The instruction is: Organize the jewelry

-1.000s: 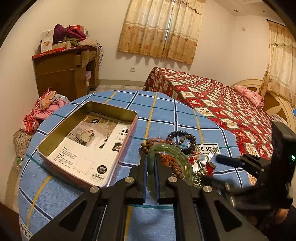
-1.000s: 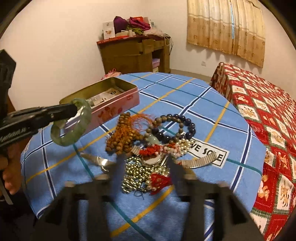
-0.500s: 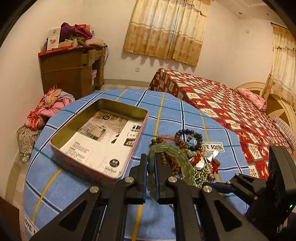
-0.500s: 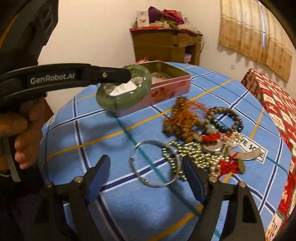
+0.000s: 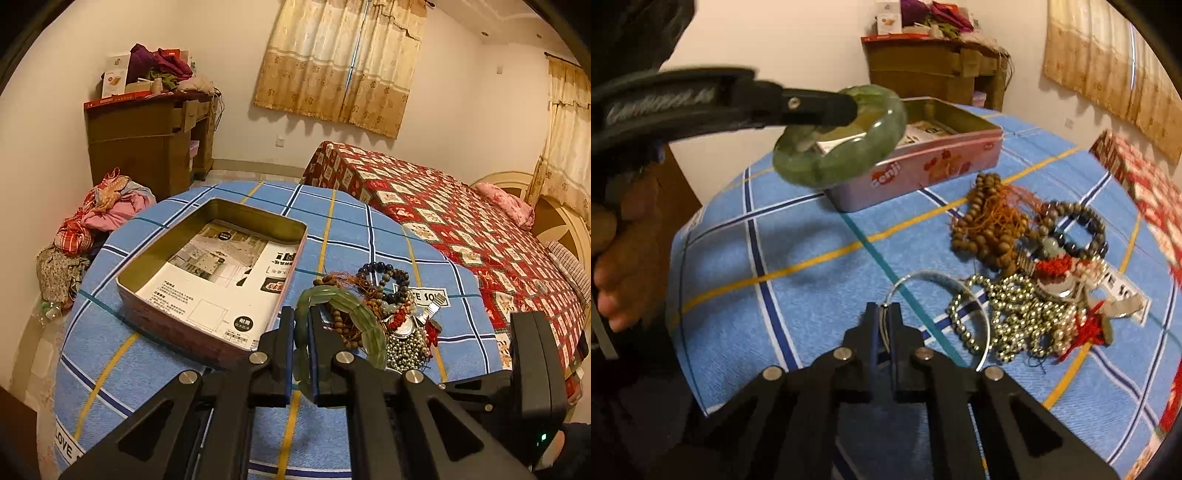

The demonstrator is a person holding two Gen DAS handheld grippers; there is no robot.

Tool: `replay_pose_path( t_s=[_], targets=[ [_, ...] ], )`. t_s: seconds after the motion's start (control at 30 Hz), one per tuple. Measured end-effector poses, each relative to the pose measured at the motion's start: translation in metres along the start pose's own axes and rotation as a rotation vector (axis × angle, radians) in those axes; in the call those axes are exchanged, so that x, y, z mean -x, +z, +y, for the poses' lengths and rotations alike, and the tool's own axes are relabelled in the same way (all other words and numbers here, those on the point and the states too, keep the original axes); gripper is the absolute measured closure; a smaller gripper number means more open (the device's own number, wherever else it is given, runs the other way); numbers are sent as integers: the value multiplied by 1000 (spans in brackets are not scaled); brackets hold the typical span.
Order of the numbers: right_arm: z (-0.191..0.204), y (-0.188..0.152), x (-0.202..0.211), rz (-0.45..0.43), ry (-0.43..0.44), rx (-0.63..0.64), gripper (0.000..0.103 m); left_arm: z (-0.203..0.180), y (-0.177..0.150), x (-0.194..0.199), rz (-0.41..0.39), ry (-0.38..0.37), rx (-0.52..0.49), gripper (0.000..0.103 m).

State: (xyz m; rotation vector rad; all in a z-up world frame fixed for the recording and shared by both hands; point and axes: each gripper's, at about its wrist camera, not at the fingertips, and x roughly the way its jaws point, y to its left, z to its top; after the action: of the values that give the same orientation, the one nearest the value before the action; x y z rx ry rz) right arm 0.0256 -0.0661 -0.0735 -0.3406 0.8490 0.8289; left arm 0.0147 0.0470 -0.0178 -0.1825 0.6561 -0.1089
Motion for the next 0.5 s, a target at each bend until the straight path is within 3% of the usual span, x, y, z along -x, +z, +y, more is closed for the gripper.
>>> replay_pose_path(
  t_s=[0.23,0.5],
  targets=[
    [-12,21,34,-106,16,-38,96,6,12,8,-31,12,-13,97],
    [-24,60,36,-159,28,-36,100,21,30,9,-58,56,-23,97]
  ],
)
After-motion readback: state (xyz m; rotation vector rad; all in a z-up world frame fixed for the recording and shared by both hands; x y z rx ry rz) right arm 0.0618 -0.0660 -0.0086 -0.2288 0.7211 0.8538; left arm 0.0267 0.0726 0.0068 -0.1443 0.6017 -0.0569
